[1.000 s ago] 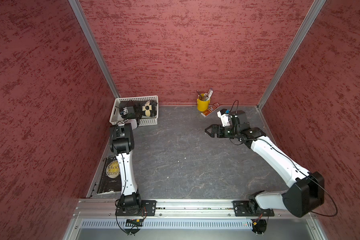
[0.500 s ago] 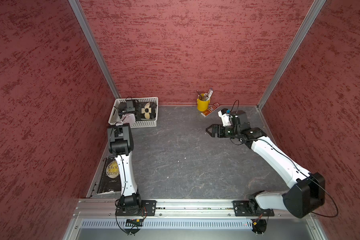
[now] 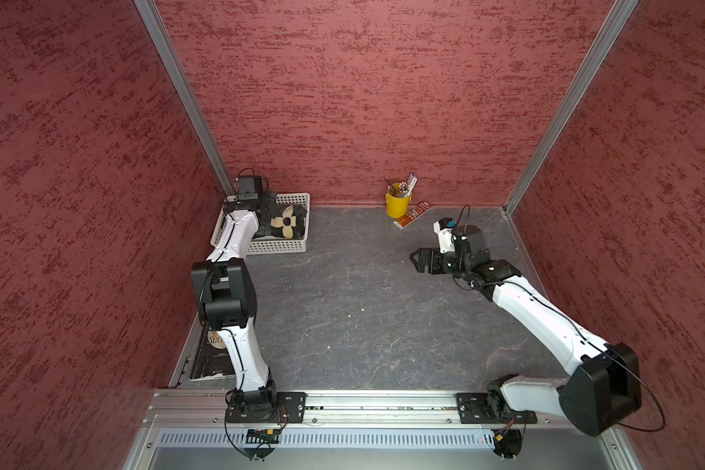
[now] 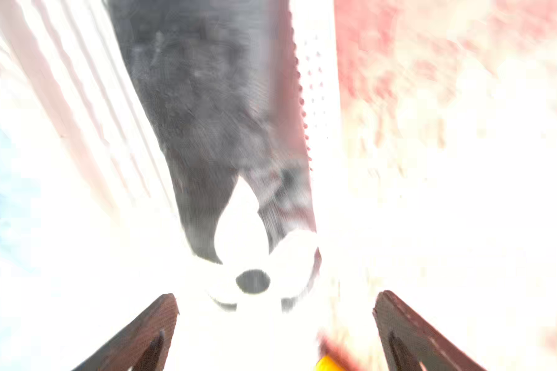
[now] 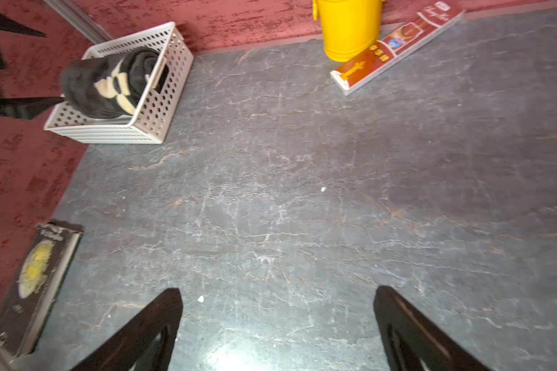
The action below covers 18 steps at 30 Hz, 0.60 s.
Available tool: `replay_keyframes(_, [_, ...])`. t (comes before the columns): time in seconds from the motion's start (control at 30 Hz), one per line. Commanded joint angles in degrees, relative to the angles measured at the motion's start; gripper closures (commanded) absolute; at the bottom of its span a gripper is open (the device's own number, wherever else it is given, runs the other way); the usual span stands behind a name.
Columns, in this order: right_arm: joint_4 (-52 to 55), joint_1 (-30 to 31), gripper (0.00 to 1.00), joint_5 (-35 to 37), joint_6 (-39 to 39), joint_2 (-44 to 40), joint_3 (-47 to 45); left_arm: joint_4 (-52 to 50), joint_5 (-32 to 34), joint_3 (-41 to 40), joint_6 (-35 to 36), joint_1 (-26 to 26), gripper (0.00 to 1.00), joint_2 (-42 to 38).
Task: Roll up the pillowcase
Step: Place the pillowcase in the bin, then reset both arms
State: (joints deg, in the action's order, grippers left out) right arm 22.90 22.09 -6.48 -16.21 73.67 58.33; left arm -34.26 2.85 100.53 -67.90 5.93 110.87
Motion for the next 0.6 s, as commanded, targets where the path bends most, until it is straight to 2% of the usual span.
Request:
replay_keyframes(0.0, [-4.88, 0.23, 0.01, 15.68, 1.69, -4.04, -4.29, -2.15, 3.84, -5.09, 14.69, -3.19, 0.0, -7.11])
replay_keyframes(0.1, [-10.78, 0.15, 0.02, 26.37, 6.19, -6.35, -10.81, 0.36, 10.41, -14.21, 26.28, -7.18, 0.0, -14.85])
replay_keyframes(0.23, [-28.3, -0.2, 0.02, 37.85, 15.03, -8.34, -22.01, 10.68, 20.19, -33.57, 38.56, -11.3, 0.0, -26.54])
replay_keyframes(0.33, [-47.17, -0.85, 0.01, 40.44, 22.31, -7.93, -30.59, 21.13, 23.27, -48.15, 45.78, -11.06, 0.0, -34.67])
replay_keyframes(0.43, [-66.27, -3.41, 0.02, 38.58, 27.96, -3.58, -37.71, 37.44, 19.3, -61.73, 58.51, -10.14, 0.0, -38.9])
replay_keyframes(0.5, [-73.86, -5.35, 0.02, 37.23, 29.26, 0.92, -39.42, 45.15, 18.66, -67.48, 61.91, -9.63, 0.0, -38.42])
replay_keyframes(0.57, [-75.66, -7.34, 0.01, 36.34, 26.41, 5.07, -38.84, 51.79, 17.16, -70.87, 63.48, -8.94, 0.0, -36.62])
